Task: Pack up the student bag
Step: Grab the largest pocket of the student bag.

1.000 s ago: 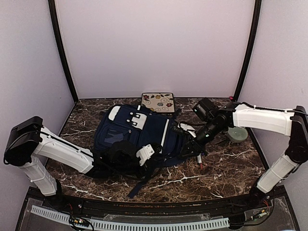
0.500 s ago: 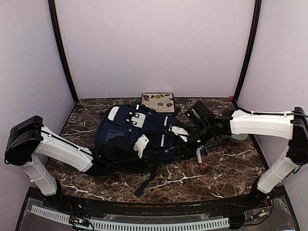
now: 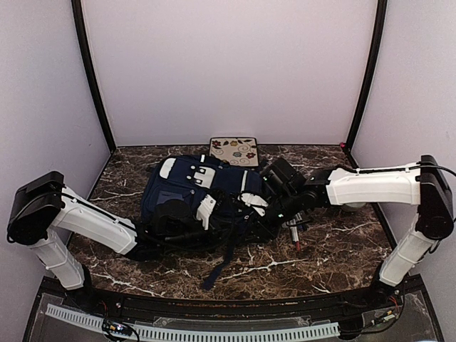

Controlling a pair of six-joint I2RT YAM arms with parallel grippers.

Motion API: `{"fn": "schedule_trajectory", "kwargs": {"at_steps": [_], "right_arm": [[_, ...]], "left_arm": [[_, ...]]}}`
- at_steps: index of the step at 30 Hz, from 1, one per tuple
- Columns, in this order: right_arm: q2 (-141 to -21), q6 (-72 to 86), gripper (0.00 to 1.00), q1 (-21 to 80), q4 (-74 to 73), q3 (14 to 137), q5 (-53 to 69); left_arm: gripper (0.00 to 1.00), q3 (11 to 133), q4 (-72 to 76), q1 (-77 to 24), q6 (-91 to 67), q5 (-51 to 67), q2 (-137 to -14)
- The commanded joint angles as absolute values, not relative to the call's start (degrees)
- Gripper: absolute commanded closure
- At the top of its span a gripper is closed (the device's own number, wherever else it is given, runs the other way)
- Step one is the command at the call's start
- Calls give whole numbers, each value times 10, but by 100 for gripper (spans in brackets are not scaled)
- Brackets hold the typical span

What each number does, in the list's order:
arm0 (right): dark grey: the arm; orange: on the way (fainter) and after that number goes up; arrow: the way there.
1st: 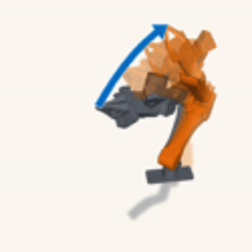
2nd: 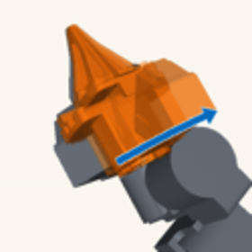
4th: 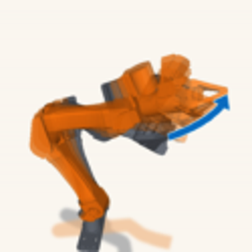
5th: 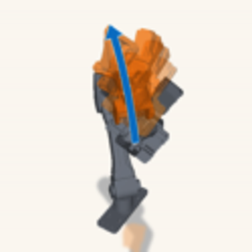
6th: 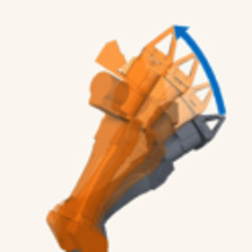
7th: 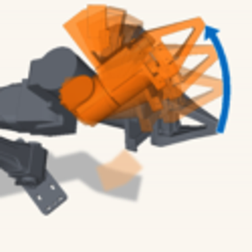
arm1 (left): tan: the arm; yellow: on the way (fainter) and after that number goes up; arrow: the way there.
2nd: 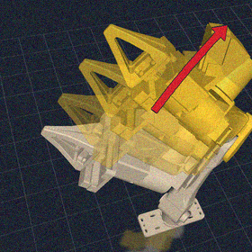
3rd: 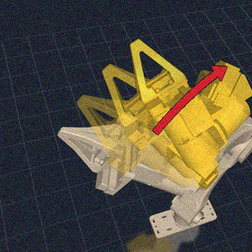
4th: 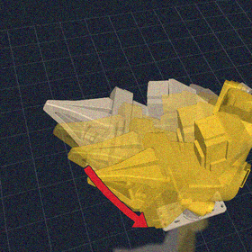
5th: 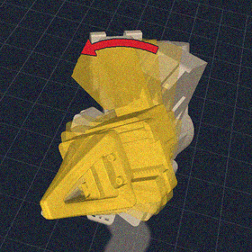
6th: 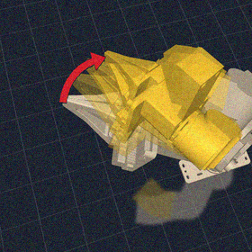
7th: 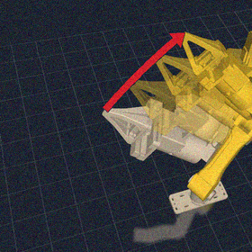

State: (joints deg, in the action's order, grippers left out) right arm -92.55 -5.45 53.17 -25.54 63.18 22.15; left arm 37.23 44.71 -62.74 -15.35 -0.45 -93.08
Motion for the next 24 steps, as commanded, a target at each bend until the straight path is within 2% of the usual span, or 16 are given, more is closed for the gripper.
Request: {"fn": "schedule_trajectory", "kwargs": {"at_steps": [1, 4, 13, 15, 18, 24], "right_arm": [[-942, -22, 57, 538, -206, 648, 158], [-945, -2, 61, 538, -197, 652, 122], [-937, 55, 61, 534, -192, 665, 72], [-946, 62, 67, 526, -187, 677, 73], [-951, 71, 85, 512, -183, 679, 98], [-927, 42, 100, 493, -208, 665, 181]], "left_arm": [[100, 388, 599, -636, -176, 52, -897], [100, 384, 599, -637, -177, 53, -894], [100, 380, 594, -643, -175, 53, -891], [100, 383, 587, -644, -172, 54, -893], [100, 387, 576, -646, -167, 51, -891], [100, 371, 558, -646, -154, 31, -878]]}}
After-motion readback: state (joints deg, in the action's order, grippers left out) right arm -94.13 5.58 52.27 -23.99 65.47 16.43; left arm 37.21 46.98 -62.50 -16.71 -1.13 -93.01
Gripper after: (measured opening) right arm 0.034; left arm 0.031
